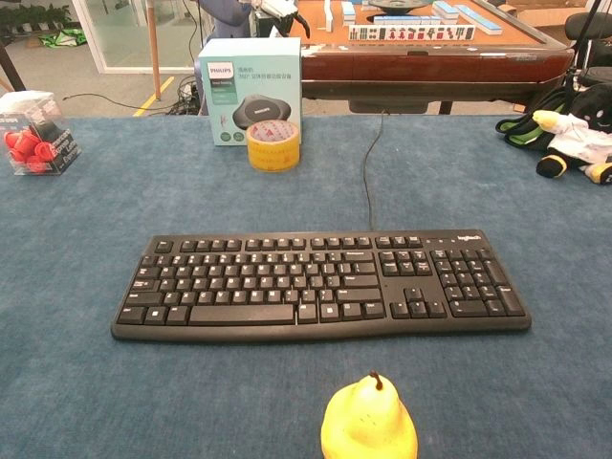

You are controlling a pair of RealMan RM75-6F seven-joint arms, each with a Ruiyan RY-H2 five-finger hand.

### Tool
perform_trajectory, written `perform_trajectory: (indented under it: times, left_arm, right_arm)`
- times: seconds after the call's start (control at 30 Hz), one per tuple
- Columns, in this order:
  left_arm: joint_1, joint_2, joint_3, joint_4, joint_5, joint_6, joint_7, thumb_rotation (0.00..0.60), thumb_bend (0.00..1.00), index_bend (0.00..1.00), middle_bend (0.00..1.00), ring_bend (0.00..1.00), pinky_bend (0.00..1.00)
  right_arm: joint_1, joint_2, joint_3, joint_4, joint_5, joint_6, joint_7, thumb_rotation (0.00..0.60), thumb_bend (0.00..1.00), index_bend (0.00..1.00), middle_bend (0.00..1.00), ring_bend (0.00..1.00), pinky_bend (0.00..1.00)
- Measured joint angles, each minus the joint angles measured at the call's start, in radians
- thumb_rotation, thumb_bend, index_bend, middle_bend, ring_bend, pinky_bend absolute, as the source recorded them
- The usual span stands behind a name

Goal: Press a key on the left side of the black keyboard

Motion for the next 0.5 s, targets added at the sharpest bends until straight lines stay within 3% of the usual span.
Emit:
perform_trajectory:
  times: [0.5]
  left_arm:
    - [0.003,0.012,-0.013,-0.010,0.050,-0.019,-0.016,0.600,0.29,0.43,0.55,0.62,0.90]
  right_arm:
    - [0.000,0.007,0.004,-0.004,0.004,0.007,0.012,0.600,0.42,0.54,0.53,0.48,0.77]
